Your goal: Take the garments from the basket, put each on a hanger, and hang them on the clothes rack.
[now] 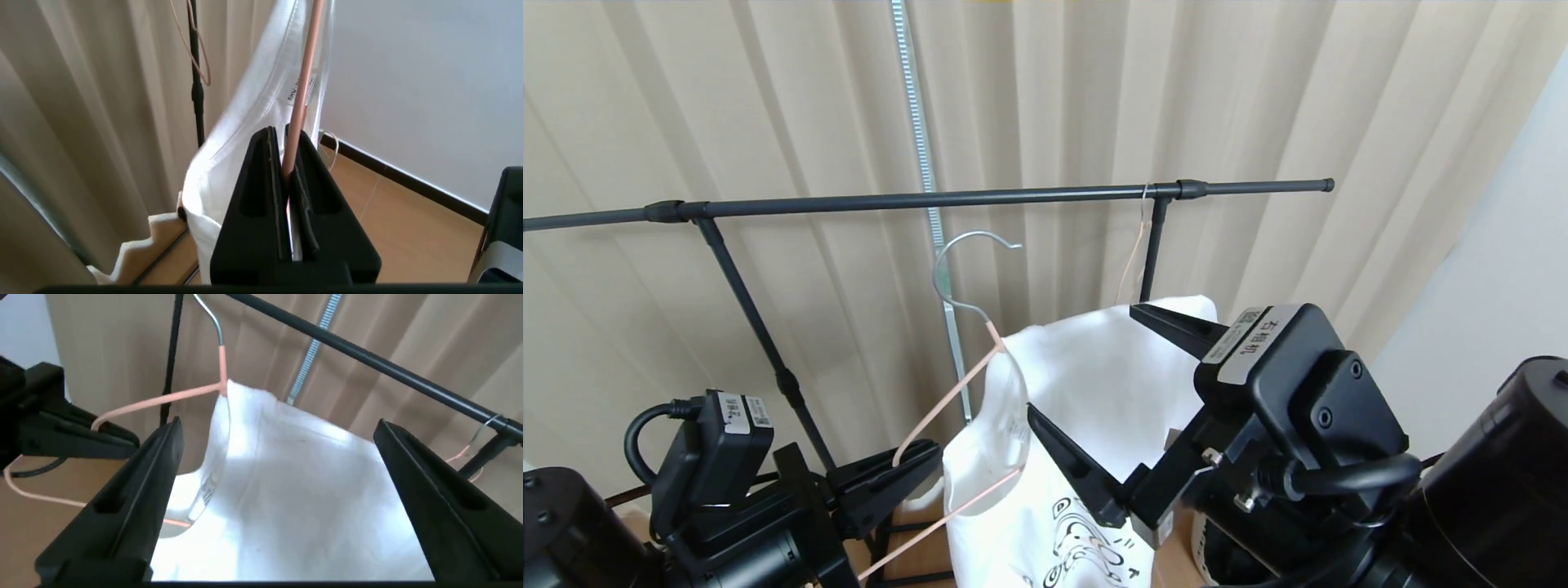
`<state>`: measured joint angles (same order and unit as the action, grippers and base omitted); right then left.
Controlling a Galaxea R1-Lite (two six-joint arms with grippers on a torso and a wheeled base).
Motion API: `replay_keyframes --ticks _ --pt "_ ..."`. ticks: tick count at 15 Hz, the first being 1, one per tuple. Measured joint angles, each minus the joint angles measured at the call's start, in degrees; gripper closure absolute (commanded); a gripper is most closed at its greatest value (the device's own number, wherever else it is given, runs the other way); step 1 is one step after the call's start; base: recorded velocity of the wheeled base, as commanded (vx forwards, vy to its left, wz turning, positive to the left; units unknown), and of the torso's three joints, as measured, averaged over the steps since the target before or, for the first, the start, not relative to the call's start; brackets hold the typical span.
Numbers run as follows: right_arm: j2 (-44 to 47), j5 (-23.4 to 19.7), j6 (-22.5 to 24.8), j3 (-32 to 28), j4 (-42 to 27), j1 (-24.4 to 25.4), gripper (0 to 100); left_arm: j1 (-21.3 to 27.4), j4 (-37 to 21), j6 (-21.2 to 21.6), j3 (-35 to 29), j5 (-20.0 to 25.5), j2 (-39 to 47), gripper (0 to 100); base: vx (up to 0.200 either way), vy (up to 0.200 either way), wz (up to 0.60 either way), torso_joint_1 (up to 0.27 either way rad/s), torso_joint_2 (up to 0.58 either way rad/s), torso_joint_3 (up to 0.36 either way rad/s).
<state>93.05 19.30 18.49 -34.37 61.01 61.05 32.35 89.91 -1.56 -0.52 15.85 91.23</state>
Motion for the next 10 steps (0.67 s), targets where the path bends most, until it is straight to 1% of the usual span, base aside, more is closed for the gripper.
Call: replay_keyframes --ticks 2,4,5,6,7,8,10 --pt "-2.5 -5.8 0.0 1.1 -5.6 -3.6 0 -0.1 0.0 0.0 0.0 0.5 0.0 100 0.0 0.0 0.0 0.0 0.0 0.0" --pt "-5.3 -13.7 -0.2 1.6 -11.8 -8.3 0 -0.5 0.0 0.1 0.3 2.3 0.0 100 0.0 0.0 0.0 0.0 0.0 0.0" --pt "-6.6 -18.6 -0.2 1.2 -16.0 -11.2 0 -1.1 0.0 0.3 0.4 5.2 0.0 100 0.0 0.0 0.0 0.0 0.0 0.0" --pt "-7.6 -22.2 -0.1 -0.3 -21.3 -13.7 0 -2.0 0.0 0.7 0.4 7.6 0.0 100 0.0 0.0 0.0 0.0 0.0 0.0" --pt "-8.5 -25.0 -0.1 -3.1 -27.9 -16.0 0 -3.1 0.1 1.8 0.5 10.3 0.0 100 0.0 0.0 0.0 0.0 0.0 0.0" --pt "-9.2 -29.0 0.2 -7.0 -35.3 -18.1 0 -4.0 0.0 2.5 0.5 12.0 0.1 100 0.0 0.0 0.0 0.0 0.0 0.0" --pt "-10.4 -36.6 2.9 -14.5 -47.9 -22.4 0 -4.6 0.1 2.7 0.5 12.3 0.2 100 0.0 0.0 0.0 0.0 0.0 0.0"
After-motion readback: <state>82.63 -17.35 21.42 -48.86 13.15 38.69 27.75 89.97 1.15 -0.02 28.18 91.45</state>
